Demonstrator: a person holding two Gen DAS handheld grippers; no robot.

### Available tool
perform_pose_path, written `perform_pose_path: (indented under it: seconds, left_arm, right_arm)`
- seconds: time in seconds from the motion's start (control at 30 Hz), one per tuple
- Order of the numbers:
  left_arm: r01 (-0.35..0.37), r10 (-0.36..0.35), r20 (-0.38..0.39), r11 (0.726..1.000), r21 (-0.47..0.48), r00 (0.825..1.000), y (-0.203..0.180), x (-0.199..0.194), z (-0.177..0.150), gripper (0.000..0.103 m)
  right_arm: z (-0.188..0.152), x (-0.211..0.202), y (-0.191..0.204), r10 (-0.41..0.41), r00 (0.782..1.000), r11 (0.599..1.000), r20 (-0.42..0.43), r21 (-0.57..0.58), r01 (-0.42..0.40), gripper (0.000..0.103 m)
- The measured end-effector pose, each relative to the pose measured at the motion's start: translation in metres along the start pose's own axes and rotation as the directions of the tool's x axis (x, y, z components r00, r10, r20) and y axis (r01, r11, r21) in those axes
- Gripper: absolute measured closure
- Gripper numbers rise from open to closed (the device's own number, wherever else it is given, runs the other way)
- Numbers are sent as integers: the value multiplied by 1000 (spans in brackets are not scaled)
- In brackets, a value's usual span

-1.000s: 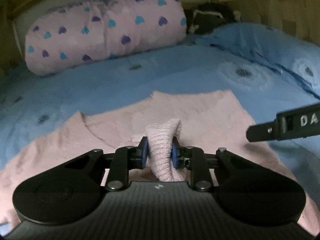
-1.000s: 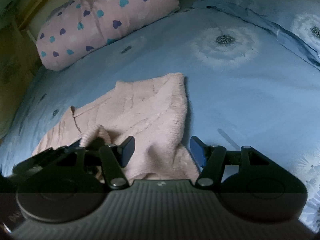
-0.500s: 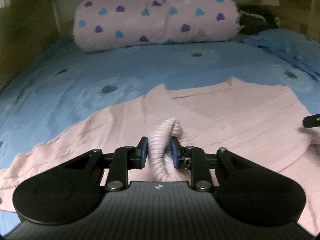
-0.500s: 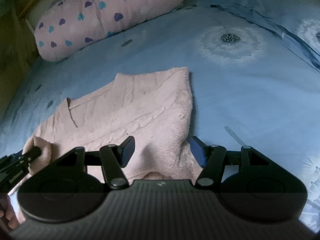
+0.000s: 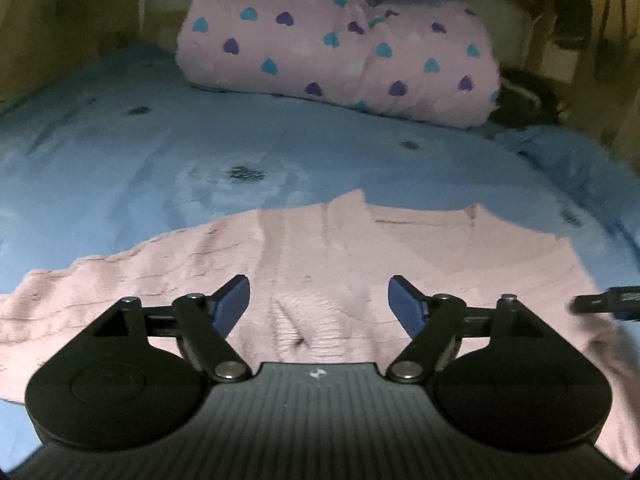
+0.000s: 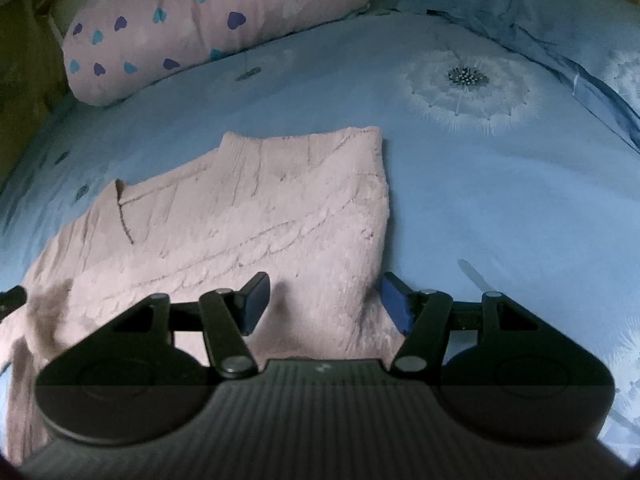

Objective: Fold small clothes

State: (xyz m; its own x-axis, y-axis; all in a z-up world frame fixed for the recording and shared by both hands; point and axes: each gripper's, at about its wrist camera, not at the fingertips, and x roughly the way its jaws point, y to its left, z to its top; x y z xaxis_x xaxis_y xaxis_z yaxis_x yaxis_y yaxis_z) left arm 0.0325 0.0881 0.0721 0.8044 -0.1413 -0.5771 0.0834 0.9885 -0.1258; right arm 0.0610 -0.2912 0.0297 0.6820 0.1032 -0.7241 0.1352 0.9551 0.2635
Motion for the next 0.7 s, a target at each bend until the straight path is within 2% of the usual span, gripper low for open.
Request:
perform_pose_path:
  seconds: [0.1, 0.27, 0.37, 0.6, 0.67, 0.7]
  left_arm:
    - [39, -39, -15, 999, -17, 999, 2, 6, 1, 21]
    - [45, -51, -82, 996, -77, 995, 8, 30, -3, 21]
    - [21, -26, -89, 998, -60, 996, 7, 41, -4, 21]
    - [22, -24, -104, 1000, -23, 994, -1, 60, -10, 22]
    - [9, -9, -107, 1000, -3, 994, -5, 64, -13, 25]
    - [3, -3, -107, 1000, 4, 994, -7, 65, -14, 34]
  right_arm:
    - [1, 6, -1, -8, 1000, 1000, 5, 0, 8, 39]
    - [6, 13, -1, -10, 998, 999, 55, -52, 13, 39]
    - [12, 21, -4, 10, 997, 998, 80, -61, -6, 39]
    - [22, 39, -10, 63, 992, 998, 107, -19, -61, 38]
    - [21, 41, -10, 71, 990, 997, 121, -23, -68, 38]
    - [21, 42, -10, 74, 989, 997, 129, -26, -71, 38]
